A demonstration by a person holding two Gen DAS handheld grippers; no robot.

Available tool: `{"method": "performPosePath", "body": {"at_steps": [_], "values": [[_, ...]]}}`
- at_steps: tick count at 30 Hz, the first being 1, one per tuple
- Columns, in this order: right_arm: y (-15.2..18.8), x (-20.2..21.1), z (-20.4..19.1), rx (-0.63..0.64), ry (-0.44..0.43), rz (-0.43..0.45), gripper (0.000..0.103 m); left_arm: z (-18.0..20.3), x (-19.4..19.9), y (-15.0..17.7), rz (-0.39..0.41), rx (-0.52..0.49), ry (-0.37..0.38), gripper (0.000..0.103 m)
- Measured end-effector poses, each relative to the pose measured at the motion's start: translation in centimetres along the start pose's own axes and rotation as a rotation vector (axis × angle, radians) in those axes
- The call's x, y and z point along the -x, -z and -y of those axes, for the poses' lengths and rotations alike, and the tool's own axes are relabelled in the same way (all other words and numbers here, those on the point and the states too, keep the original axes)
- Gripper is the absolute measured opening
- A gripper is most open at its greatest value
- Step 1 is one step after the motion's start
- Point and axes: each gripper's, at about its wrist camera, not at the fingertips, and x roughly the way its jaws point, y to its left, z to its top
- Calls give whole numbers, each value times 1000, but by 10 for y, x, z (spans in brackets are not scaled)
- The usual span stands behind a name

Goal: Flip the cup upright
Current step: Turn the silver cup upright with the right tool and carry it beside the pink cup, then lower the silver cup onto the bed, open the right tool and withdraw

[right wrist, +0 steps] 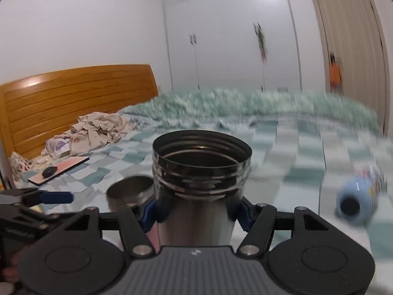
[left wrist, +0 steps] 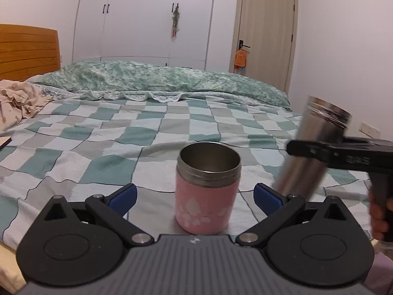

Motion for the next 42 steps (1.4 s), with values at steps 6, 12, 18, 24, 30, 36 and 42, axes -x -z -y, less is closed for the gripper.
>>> {"method": "performPosePath", "body": {"at_steps": [6,12,18,24,30,36,42], "values": [[9,-42,-17,135,56,57,63,-9,-1,3,-2,15,-26,103],[35,-70,-21,157,61,6,63,-17,-6,6,-9,27,-45,103],[55,-70,-23,171,45,27,62,-18,-7,10,-15,28,-49,103],[51,-61,-20,143,40,26,68,-14,-1,8,-4,22,-55,103],[41,-13,-14,109,39,125,103,3,20,8,61,12,-44,103],[42,68,-1,99,75,220,103,45,55,18,253,-22,-44,103],[68,140,22,82,170,274,103,89,69,40,350,3,-16,103]]}}
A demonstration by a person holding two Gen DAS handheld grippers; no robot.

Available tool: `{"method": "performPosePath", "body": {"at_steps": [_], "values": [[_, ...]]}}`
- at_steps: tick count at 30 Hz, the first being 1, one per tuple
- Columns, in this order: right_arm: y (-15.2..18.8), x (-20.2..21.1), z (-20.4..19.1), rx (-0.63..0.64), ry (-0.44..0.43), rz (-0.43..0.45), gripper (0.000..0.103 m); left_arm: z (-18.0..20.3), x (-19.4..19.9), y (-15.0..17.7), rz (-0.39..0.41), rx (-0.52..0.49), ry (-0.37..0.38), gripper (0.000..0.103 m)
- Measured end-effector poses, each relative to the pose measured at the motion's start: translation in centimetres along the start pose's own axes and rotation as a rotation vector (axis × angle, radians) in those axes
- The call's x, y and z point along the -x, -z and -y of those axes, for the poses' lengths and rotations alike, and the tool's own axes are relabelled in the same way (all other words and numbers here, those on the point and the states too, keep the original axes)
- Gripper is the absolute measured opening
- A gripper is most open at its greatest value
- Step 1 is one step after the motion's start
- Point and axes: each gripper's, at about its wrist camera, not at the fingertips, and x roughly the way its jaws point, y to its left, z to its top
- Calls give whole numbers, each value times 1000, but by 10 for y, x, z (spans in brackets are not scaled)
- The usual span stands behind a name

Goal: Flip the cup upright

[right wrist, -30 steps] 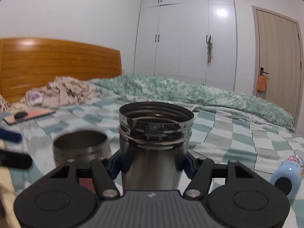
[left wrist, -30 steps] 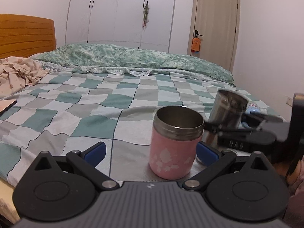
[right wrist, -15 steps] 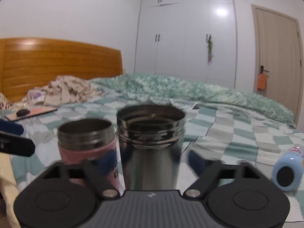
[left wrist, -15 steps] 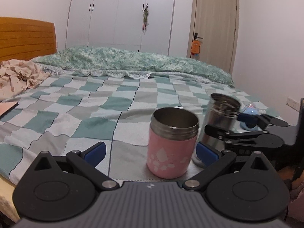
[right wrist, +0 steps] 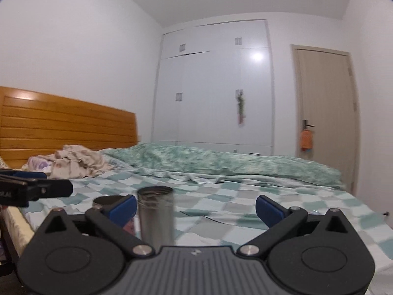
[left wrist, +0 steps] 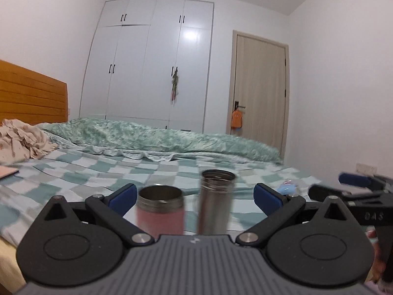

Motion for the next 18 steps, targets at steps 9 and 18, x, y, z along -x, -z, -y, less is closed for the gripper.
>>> {"method": "performPosePath", "body": {"at_steps": [9,18], "values": [[48,74,32,6,134,-25,103,49,18,48,48,-7,11,103],[72,104,42,-10,181,-18,103,80,17,75,45,-98,7,103]]}}
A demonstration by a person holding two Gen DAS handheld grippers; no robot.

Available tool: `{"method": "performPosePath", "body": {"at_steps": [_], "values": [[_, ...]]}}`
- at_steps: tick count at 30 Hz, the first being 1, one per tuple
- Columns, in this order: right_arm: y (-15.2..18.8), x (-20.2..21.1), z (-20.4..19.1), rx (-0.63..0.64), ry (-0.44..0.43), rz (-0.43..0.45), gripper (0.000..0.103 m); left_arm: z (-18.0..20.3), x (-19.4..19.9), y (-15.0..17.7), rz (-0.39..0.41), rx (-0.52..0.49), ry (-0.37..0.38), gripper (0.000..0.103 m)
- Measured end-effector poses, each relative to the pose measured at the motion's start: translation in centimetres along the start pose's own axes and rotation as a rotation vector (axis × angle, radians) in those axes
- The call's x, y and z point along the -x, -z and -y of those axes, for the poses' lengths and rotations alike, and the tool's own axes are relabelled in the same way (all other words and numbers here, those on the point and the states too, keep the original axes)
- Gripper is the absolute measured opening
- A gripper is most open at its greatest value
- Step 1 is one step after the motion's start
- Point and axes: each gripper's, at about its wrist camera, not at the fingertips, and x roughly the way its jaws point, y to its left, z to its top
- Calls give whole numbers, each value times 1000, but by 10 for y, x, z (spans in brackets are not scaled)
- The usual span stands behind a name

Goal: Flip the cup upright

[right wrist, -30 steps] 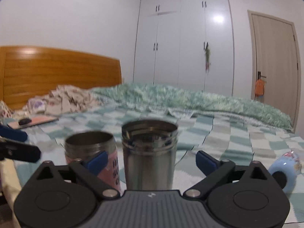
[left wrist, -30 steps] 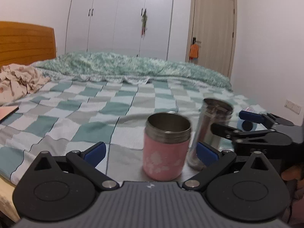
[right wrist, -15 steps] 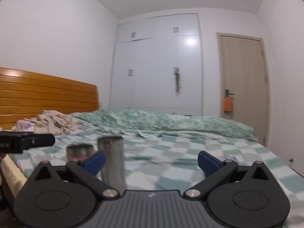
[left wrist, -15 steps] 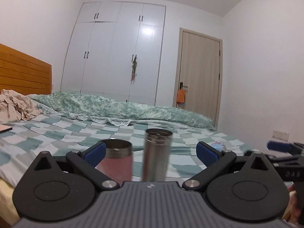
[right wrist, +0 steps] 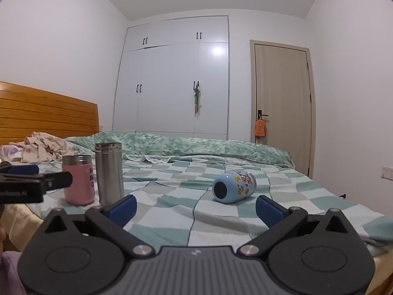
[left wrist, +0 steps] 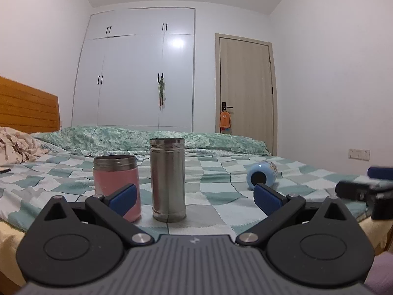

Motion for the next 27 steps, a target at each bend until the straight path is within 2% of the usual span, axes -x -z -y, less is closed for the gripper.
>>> {"method": "performPosePath", "body": {"at_steps": [6,27], "values": [[2,2,1,-10,19,14,103,8,2,5,17,-32,-7,103],[5,1,-5,2,39,18,103,8,4,8,22,-23,19,103]]}}
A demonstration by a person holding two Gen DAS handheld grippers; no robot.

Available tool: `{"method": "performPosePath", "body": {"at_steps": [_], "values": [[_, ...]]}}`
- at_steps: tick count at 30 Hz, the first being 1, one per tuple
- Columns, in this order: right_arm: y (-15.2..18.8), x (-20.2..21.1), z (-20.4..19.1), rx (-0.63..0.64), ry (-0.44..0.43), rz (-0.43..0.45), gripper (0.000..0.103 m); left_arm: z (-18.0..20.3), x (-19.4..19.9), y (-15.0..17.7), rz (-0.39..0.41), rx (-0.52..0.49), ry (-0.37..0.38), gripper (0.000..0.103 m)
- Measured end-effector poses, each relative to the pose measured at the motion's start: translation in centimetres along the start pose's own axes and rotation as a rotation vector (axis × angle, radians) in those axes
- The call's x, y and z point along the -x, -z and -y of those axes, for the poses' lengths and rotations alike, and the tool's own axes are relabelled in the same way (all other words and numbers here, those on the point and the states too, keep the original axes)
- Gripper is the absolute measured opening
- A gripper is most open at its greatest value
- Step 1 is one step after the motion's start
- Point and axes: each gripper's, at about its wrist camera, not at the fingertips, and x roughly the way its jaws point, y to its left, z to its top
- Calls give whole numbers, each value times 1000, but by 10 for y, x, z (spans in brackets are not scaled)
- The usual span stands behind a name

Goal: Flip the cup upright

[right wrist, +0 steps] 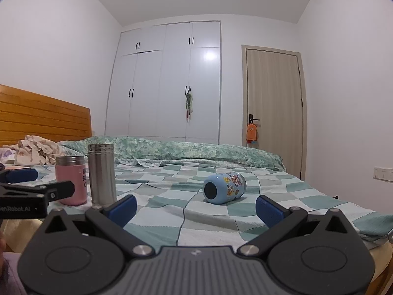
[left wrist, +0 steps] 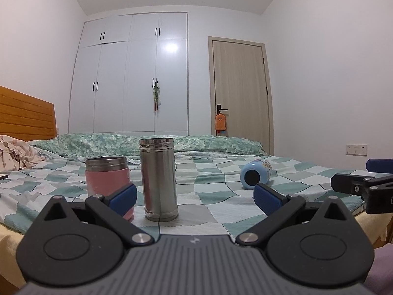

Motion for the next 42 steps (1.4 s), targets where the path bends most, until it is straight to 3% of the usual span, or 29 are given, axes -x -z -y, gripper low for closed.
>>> {"method": "performPosePath", "body": {"at_steps": [42], "values": [[3,-2,0,5,-2,-2,103,2,1,1,10,8,-4,103]]}}
